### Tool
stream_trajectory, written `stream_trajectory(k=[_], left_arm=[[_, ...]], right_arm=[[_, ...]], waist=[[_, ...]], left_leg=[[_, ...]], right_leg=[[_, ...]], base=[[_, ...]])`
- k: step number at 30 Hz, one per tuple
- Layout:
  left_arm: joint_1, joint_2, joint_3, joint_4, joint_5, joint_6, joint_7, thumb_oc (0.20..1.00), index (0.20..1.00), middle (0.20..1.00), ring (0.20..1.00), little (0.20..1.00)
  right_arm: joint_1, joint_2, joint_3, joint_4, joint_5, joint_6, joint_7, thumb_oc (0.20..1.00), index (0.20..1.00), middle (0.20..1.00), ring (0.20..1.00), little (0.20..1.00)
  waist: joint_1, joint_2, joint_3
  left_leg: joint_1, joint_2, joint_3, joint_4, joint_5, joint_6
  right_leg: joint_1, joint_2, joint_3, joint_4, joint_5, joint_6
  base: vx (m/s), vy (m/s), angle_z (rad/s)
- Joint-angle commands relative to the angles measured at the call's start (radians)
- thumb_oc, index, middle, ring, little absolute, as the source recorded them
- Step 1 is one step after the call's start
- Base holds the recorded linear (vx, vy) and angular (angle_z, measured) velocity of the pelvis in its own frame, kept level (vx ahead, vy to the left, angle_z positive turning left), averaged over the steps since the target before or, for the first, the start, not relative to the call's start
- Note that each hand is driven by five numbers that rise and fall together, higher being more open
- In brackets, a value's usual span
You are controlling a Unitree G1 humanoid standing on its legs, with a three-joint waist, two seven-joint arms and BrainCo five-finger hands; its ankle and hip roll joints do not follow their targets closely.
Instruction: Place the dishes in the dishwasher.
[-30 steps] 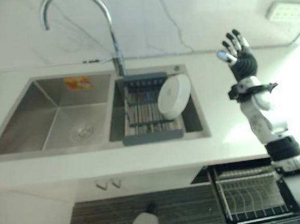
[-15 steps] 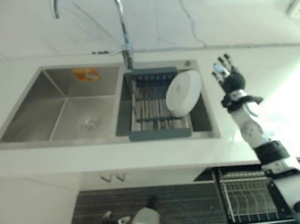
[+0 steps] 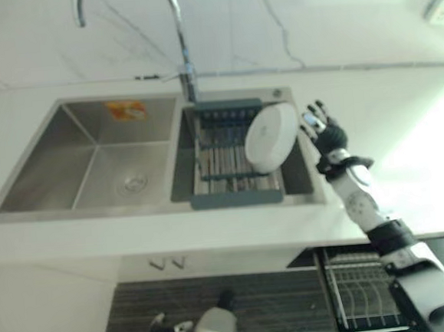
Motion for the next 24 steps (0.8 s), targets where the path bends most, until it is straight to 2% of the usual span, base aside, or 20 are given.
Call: stream_trajectory(k=[1, 24], left_arm=[[-0.025, 0.023, -0.055, 0.045, -0.017, -0.012, 0.014, 1.0, 1.0, 1.0, 1.0, 1.0], [-0.023, 0.021, -0.078, 0.034, -0.031, -0.017, 0.004, 1.0, 1.0, 1.0, 1.0, 1.0]], right_arm=[[-0.024, -0.032, 0.033, -0.035, 0.008, -0.046, 0.016, 1.0, 1.0, 1.0, 1.0, 1.0], [-0.016, 0.001, 0.065, 0.013, 0.007, -0.012, 0.025, 1.0, 1.0, 1.0, 1.0, 1.0]], waist=[[0.005, 0.053, -0.056], [0.017, 0.072, -0.038]], left_leg=[[0.005, 0.085, 0.093, 0.001, -0.026, -0.016], [-0.009, 0.083, 0.086, 0.001, -0.014, -0.015]], right_leg=[[-0.037, -0.021, 0.01, 0.028, 0.019, 0.011], [-0.045, -0.037, -0.015, 0.049, 0.015, 0.014]], base=[[0.0, 0.0, 0.0], [0.0, 0.004, 0.02]])
